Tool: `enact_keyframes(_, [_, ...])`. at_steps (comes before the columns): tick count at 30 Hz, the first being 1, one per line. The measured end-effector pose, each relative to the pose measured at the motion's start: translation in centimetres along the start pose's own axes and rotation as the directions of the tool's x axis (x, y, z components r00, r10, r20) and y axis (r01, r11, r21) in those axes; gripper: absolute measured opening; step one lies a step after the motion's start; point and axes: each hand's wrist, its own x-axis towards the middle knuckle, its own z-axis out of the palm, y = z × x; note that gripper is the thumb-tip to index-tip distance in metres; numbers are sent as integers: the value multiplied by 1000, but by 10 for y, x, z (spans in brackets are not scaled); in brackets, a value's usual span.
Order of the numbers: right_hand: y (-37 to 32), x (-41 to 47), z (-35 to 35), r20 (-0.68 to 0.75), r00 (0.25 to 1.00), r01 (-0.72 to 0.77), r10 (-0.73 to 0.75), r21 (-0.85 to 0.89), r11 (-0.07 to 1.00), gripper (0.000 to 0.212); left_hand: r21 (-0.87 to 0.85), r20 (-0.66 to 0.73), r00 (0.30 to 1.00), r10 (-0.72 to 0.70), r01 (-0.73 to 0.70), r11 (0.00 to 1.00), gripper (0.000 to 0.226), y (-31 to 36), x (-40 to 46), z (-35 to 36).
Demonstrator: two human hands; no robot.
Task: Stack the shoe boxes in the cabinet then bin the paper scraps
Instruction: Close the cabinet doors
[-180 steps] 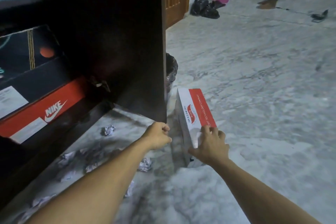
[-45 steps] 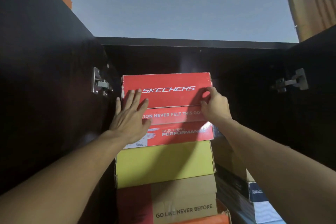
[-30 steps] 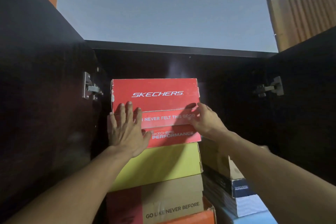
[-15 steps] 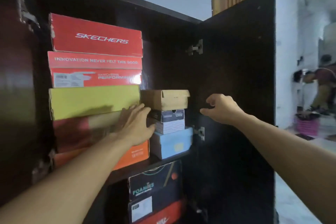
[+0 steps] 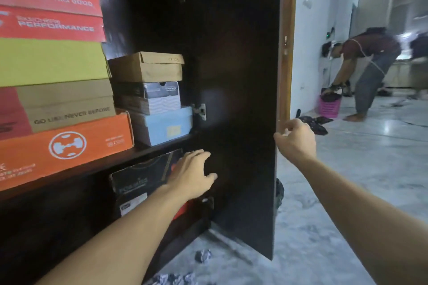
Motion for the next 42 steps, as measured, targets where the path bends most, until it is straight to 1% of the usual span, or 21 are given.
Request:
enact_keyframes(2, [8, 8, -2, 75, 996, -49, 46, 38, 998, 47, -44, -8, 1000, 25, -25, 999, 66, 17, 2, 19])
enact_keyframes(6, [16, 19, 2, 228, 974, -23, -3, 113, 993, 60, -82, -8, 999, 52, -52, 995, 64, 45, 10, 52])
enact_keyframes(8, [21, 23, 7, 288, 957, -27, -15, 142, 990, 62, -104, -5, 999, 49, -50, 993, 64, 55, 15, 66])
enact_keyframes(11, [25, 28, 16, 347, 936, -32, -53, 235, 971, 57, -146, -16, 999, 28, -30, 989, 65, 62, 20, 81])
enact_keyframes(13, [27, 30, 22, 338, 938, -23, -72, 269, 963, 54, -176, -26, 1000, 1, -5, 984, 65, 61, 22, 87])
enact_keyframes(16, [27, 34, 28, 257, 965, -24, -56, 297, 955, 48, -204, -32, 999, -18, 12, 979, 67, 56, 22, 89])
enact_keyframes(21, [20, 33, 41, 101, 995, -45, 15, 306, 951, 54, -226, -24, 997, -80, 73, 971, 71, 37, 11, 89])
enact_keyframes(23, [12, 26, 44, 83, 997, -27, -1, 335, 942, 56, -242, -20, 995, -98, 90, 966, 74, 30, 6, 87])
enact_keyframes(24, [7, 22, 44, 107, 994, -22, -18, 361, 932, 57, -251, -19, 994, -108, 100, 963, 76, 28, 4, 85])
enact_keyframes(26, [-1, 13, 43, 234, 970, -43, -65, 430, 902, 57, -278, -8, 993, -120, 113, 954, 83, 21, 0, 80])
enact_keyframes(28, [-9, 5, 42, 394, 908, -82, -140, 496, 864, 57, -327, 22, 990, -136, 136, 935, 92, 11, -1, 74])
enact_keyframes(30, [-20, -3, 45, 500, 838, -80, -217, 506, 859, 55, -371, 51, 986, -160, 167, 913, 99, 2, -3, 65])
enact_keyframes(31, [-27, -8, 50, 535, 807, -65, -252, 505, 861, 53, -397, 49, 984, -169, 174, 901, 99, -3, -5, 59])
enact_keyframes(34, [-45, -20, 67, 578, 742, 3, -339, 504, 864, 47, -449, 19, 979, -203, 190, 873, 84, -18, -8, 44])
enact_keyframes(36, [-57, -27, 79, 576, 732, 39, -363, 497, 867, 48, -439, -26, 965, -262, 225, 870, 82, -34, -10, 38])
enact_keyframes(39, [-73, -36, 101, 533, 758, 114, -376, 460, 881, 55, -368, -120, 930, -348, 284, 886, 92, -57, -15, 32])
enact_keyframes(42, [-89, -46, 119, 452, 794, 200, -406, 438, 877, 68, -285, -314, 880, -357, 271, 919, 93, -69, -26, 32])
